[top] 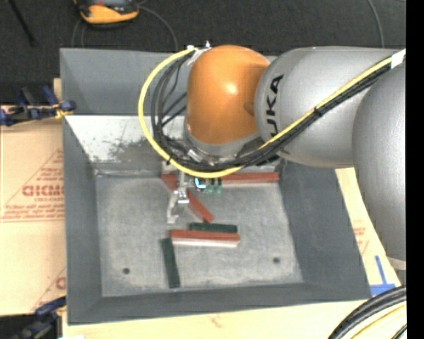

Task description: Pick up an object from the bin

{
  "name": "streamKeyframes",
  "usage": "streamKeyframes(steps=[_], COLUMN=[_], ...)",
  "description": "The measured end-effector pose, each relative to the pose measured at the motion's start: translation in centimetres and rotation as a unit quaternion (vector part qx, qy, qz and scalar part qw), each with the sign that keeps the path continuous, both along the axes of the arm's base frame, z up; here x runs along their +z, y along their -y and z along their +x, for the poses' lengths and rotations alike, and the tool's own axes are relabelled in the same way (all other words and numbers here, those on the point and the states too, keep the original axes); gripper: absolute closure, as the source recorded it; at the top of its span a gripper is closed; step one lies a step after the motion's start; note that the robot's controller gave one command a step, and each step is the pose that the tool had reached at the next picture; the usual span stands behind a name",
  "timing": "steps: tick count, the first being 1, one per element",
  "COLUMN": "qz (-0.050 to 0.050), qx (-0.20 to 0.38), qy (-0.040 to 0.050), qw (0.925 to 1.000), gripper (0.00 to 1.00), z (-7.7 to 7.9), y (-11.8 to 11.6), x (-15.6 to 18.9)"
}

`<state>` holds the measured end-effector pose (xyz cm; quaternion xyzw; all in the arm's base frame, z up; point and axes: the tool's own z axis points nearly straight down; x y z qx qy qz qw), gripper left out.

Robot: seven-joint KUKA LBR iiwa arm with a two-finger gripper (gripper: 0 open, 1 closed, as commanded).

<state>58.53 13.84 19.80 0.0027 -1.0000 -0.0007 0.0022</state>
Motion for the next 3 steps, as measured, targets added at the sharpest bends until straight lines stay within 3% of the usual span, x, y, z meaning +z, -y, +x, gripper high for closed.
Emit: streamKeyframes(steps=[1,2,3], qz=[0.001,-0.001,0.001], qx=[-0.002,0.028,0.059], qy=[0.0039,0.0062,0.008], qw=[1.0,0.9996,0.9982], gripper=[0.0,0.0,0.0], z=[0.2,-1.1,-4.3], y=[0.1,3.5,7.9], x=[0.5,-5.9,-12.0])
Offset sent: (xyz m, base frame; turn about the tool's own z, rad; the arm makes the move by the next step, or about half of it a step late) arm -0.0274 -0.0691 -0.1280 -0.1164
